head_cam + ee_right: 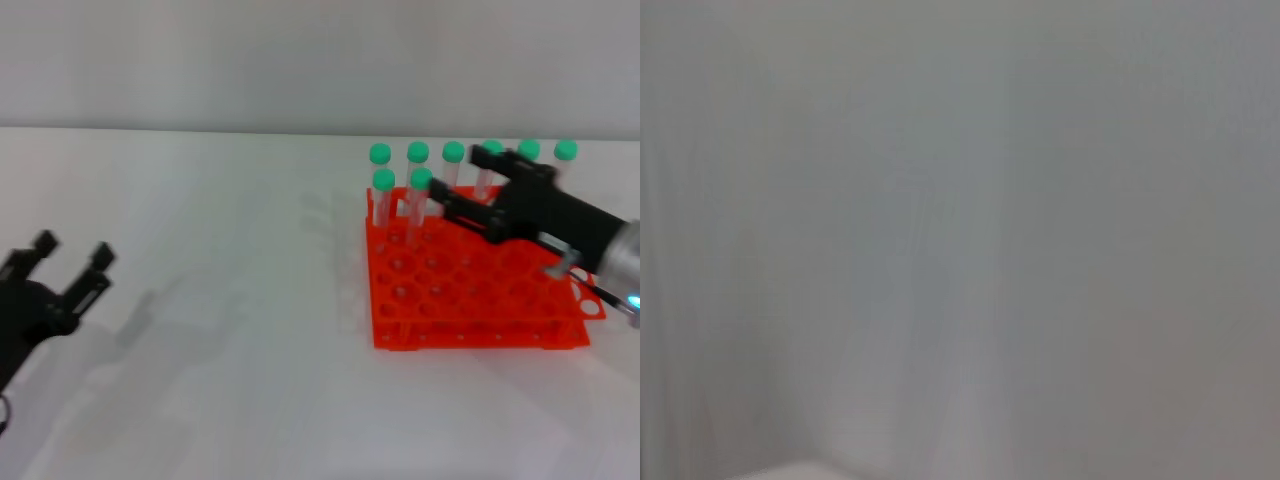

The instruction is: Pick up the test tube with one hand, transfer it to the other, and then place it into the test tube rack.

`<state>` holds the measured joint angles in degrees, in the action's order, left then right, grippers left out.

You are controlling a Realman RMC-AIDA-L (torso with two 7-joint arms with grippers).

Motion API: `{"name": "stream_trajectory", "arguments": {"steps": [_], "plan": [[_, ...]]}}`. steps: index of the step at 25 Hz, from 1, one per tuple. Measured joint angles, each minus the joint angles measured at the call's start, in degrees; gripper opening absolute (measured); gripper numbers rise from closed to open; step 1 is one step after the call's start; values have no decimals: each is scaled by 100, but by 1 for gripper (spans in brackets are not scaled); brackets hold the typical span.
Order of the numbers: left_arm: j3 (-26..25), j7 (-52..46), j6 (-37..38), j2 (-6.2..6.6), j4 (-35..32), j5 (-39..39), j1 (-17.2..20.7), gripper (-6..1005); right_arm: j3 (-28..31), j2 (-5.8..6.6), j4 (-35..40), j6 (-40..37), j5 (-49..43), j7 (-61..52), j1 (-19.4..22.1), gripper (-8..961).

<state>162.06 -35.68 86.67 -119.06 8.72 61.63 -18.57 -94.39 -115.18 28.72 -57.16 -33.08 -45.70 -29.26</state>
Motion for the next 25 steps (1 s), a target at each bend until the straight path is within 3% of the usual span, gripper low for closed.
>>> {"name": "stream_trajectory", "arguments": {"steps": [4,12,19,25], "plan": [[0,25,74,-3,67,350,107,792,586,17,61,-798,1,441,631,747],[1,263,137,-8,115,1105,293,792,1777,37,-181,-1770,26,1109,1514,740],[1,278,217,-22,71,1432,353,792,2705,40,-1181,-2642,53,1607,1626,740],[-24,336,231,-37,-22,1518,404,792,2888,40,-1663,-2997,59,2034,1642,740]]}}
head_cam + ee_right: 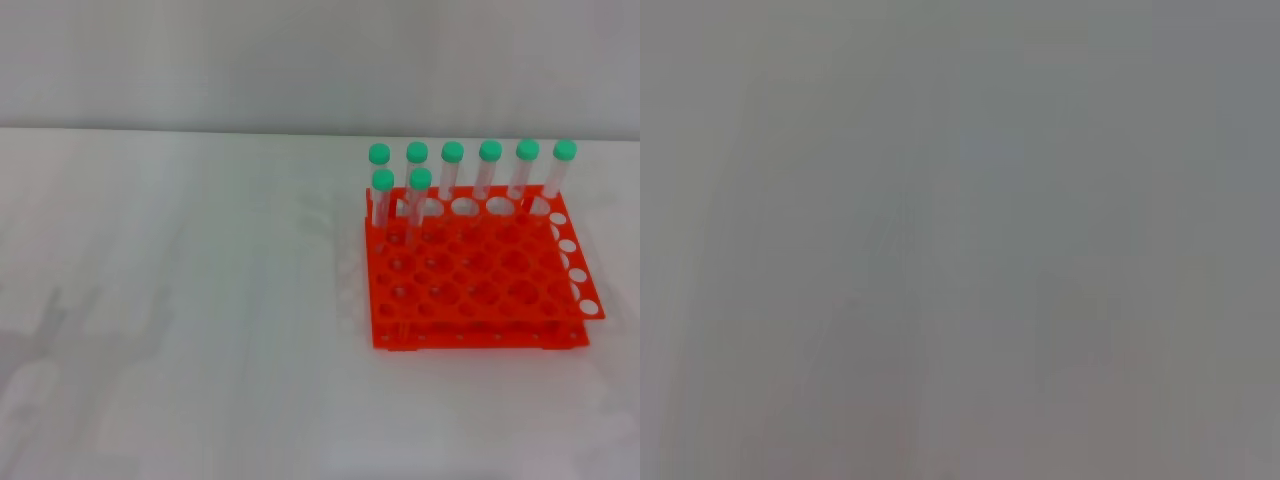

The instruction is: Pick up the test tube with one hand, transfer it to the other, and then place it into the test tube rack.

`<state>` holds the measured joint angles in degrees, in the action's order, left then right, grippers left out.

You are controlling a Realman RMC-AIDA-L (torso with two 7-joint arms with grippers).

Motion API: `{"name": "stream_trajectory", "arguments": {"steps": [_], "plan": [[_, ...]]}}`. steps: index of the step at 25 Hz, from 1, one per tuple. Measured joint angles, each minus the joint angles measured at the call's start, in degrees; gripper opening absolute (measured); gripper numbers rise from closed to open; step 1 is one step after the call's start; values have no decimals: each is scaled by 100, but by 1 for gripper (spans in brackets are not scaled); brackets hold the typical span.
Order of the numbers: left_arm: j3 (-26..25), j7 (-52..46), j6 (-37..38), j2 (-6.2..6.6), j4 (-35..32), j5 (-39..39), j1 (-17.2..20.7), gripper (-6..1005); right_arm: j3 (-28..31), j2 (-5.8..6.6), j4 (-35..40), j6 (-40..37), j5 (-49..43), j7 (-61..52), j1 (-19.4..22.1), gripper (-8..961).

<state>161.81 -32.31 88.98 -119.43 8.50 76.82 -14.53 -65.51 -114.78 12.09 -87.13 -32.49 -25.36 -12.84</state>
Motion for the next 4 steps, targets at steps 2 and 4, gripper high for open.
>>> {"name": "stream_trajectory", "arguments": {"steps": [2,4], "plan": [[-97,124,-22,0,-141,15,21,792,14,0,-54,-18,0,9,1,740],[-254,289,-31,0,-290,18,57,792,17,0,-89,-23,0,12,6,740]]}}
